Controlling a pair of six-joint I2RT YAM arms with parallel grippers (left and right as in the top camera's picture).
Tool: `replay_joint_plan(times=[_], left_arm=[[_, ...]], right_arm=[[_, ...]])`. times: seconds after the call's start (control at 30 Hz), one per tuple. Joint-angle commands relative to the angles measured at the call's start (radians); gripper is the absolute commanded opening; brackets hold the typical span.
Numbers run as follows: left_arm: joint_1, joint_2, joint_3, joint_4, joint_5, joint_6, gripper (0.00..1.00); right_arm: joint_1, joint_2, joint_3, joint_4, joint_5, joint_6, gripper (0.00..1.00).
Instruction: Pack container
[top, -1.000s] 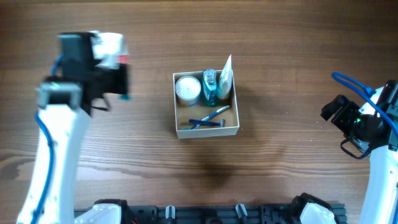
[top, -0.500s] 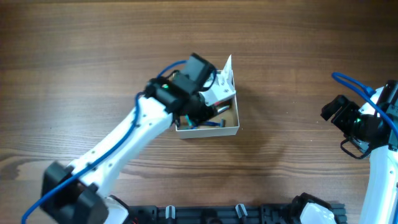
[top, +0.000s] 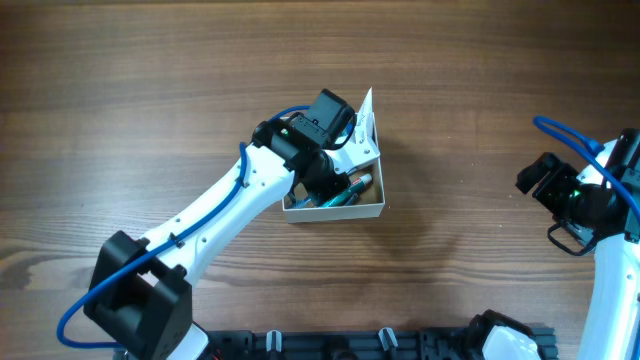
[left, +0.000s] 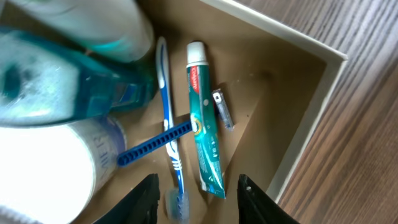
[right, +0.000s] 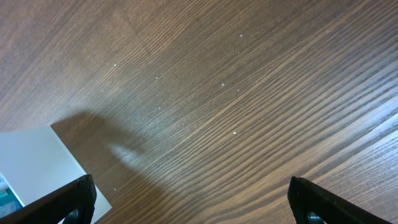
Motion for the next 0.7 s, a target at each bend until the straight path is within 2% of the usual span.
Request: replay_joint_plan(times=[0.0,0.07,0.13,0.17,0.2,0.27,0.33,0.4,0.47,0.6,0.67], left_arm=[[0.005,-0.143,0.009,-0.036,-0.13,-0.171,0.45],[0.021,-0.233,0.009,-0.064,-0.215,-0.256,0.49],[0.074,-0.336,0.009,-0.081,-0.264,-0.319,0.61],[0.119,-0.383,0.009,-0.08,-0.264,-0.343,0.64],[0.176,-0.423,0.009,-0.072,-0.264,-0.367,0.68],[0.338,-0.484,0.009,-0.047,-0.263,-0.432,0.86],[0.463,-0.496,0.009,-0.028,-0.252,-0.451,0.95],[0.583,-0.48,0.009,-0.011,-0.208,-0.451,1.0],[0.658,-0.448,0.009,0.001,-0.151,-0.451,1.0],[0.719,-0.372,0.009,0.005,-0.121,-0.451,1.0],[0.721,-0.344,0.009,0.005,-0.121,-0.45,1.0]], right_arm=[[0.003,0.006,-0.003,0.006,-0.036,-0.054,1.0],[0.014,0.005,0.0,0.014,-0.074,-0.093,1.0],[0.052,0.005,0.033,0.024,-0.08,-0.119,1.0],[0.077,0.005,0.066,0.025,-0.08,-0.126,1.0],[0.101,0.005,0.099,0.03,-0.08,-0.132,1.0],[0.188,0.006,0.203,0.06,-0.072,-0.144,1.0],[0.269,0.019,0.272,0.098,-0.048,-0.145,1.0],[0.349,0.048,0.308,0.134,0.008,-0.145,1.0],[0.416,0.099,0.31,0.192,0.071,-0.146,1.0],[0.45,0.203,0.31,0.315,0.106,-0.178,1.0],[0.45,0.221,0.31,0.325,0.108,-0.192,1.0]])
